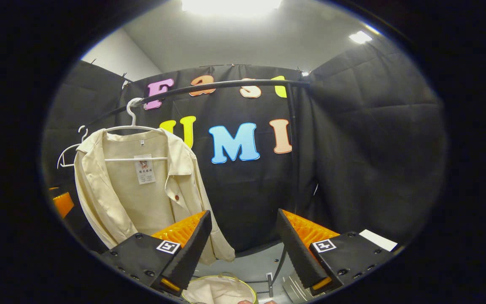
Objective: Grasp the clothes on the hanger with both hands and then place them into the laundry hamper below.
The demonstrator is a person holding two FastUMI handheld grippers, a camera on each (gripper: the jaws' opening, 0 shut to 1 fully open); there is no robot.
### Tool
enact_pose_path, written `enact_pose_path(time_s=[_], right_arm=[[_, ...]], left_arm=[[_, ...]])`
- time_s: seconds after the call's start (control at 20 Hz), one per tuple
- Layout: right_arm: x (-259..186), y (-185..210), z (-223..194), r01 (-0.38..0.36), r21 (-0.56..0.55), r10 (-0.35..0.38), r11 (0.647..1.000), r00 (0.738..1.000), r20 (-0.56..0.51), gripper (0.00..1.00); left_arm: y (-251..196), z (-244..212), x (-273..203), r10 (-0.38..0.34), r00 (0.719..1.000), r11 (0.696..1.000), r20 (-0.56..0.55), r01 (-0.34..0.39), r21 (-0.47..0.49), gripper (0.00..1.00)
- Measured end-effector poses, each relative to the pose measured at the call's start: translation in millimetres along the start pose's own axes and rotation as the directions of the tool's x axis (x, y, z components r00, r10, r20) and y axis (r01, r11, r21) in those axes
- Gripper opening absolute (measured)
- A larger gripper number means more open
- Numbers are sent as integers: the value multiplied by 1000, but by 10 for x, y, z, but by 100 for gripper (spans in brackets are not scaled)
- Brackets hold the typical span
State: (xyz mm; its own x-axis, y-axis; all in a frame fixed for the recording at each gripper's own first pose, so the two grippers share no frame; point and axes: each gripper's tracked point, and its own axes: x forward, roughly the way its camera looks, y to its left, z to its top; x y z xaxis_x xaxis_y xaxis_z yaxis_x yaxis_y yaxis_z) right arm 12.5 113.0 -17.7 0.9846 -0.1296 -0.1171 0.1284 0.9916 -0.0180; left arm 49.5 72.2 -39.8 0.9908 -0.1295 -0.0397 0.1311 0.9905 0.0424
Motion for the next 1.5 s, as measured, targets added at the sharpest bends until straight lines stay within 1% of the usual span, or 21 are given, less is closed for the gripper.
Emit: enact_pose_path(time_s=[0.1,0.2,0.35,0.5,0.6,0.7,0.75,0.8,0.85,0.9,0.95,1.0,1.05,1.1,1.2,1.3,1.35,1.45,1.5], right_arm=[[-42,-11,86,13,-15,-13,1000,1000,17,98],[-52,29,121,9,-14,-9,1000,999,32,98],[95,34,74,3,-23,-2,1000,1000,31,98],[313,117,24,-42,-9,43,999,999,22,98],[501,156,21,-80,-20,80,997,996,24,98],[667,178,5,-113,-22,114,993,993,21,98],[752,183,-13,-127,-17,127,992,992,17,98],[834,184,-36,-137,-8,137,991,991,7,98],[901,198,-77,-151,3,151,989,989,-5,98],[969,213,-127,-165,12,165,986,986,-20,93],[1035,232,-188,-179,15,180,984,983,-35,93],[1102,241,-237,-192,13,193,981,980,-48,98],[1145,231,-291,-201,10,201,980,978,-61,93],[1182,228,-328,-211,10,211,977,975,-72,98],[1248,228,-396,-230,15,230,973,969,-88,98],[1352,237,-415,-245,18,246,969,965,-91,98],[1392,242,-425,-253,18,254,967,963,-90,98],[1445,268,-427,-270,14,270,963,959,-86,98],[1457,278,-428,-278,11,278,961,957,-86,98]], left_arm=[[15,11,72,10,1000,1000,12,-10,-22,95],[7,32,198,23,1000,999,14,-22,-46,95],[22,34,451,59,998,996,4,-58,-65,95],[35,48,714,97,995,993,-6,-97,-71,94],[68,53,884,143,990,987,-11,-143,-69,95],[44,17,1070,178,983,980,-52,-181,-81,94],[60,-15,1155,205,976,973,-78,-212,-95,94],[68,-33,1258,227,969,964,-95,-237,-117,96],[46,-62,1370,235,965,958,-113,-249,-139,95],[51,-88,1472,249,959,952,-134,-268,-149,95],[105,-83,1550,277,951,945,-138,-296,-141,96],[159,-70,1618,309,942,938,-132,-324,-122,96],[180,-42,1664,333,935,933,-124,-346,-102,94],[235,-19,1701,363,925,924,-117,-373,-80,96],[357,-16,1759,418,902,904,-111,-425,-53,95],[399,-25,1812,448,888,889,-105,-455,-51,95],[416,-25,1826,462,881,883,-102,-468,-41,93],[476,-9,1852,490,867,870,-90,-493,-12,93],[509,7,1854,501,862,865,-82,-502,-2,87]])
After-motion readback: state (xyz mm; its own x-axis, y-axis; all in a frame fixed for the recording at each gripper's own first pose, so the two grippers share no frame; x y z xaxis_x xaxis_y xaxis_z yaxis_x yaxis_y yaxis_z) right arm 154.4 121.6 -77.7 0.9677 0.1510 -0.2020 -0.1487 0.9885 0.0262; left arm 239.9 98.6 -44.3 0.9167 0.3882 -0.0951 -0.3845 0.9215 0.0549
